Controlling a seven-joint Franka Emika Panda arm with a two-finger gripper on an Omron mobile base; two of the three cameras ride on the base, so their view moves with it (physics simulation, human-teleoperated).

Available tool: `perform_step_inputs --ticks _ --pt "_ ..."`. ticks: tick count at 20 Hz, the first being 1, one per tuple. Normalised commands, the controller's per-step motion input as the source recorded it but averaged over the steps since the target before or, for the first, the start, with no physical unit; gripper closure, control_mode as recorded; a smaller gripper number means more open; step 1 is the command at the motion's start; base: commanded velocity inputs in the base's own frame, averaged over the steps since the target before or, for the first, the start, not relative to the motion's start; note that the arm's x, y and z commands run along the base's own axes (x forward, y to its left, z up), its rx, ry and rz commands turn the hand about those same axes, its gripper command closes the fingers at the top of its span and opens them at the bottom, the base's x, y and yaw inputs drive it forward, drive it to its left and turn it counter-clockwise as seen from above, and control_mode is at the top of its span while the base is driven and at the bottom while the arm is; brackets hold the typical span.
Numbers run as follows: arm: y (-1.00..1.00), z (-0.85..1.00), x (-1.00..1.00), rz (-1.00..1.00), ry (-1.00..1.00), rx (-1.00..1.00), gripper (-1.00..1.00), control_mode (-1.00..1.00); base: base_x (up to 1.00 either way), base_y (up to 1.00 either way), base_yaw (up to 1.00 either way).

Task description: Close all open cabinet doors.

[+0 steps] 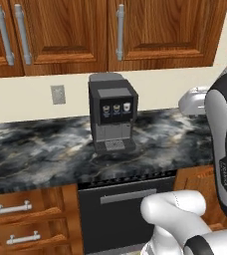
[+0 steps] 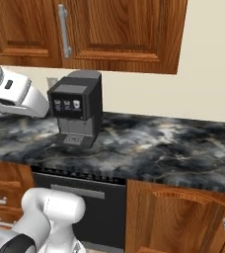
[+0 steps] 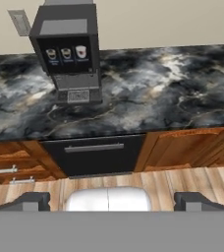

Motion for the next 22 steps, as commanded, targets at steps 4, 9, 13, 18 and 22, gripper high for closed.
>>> perform_step_inputs --ticks 4,9,13,18,22 --pt "0.00 0.00 0.00 0.00 0.00 0.00 -1.00 1.00 -0.46 0.21 0.00" --pt "0.00 0.00 0.00 0.00 0.00 0.00 -1.00 1.00 -0.14 0.01 -0.17" --pt "0.00 0.00 0.00 0.00 0.00 0.00 -1.00 1.00 -0.43 0.40 -0.11" --pt "0.00 0.00 0.00 0.00 0.00 0.00 -1.00 1.00 -0.50 0.77 0.16" --pt "0.00 0.00 0.00 0.00 0.00 0.00 -1.00 1.00 -0.34 0.73 0.30"
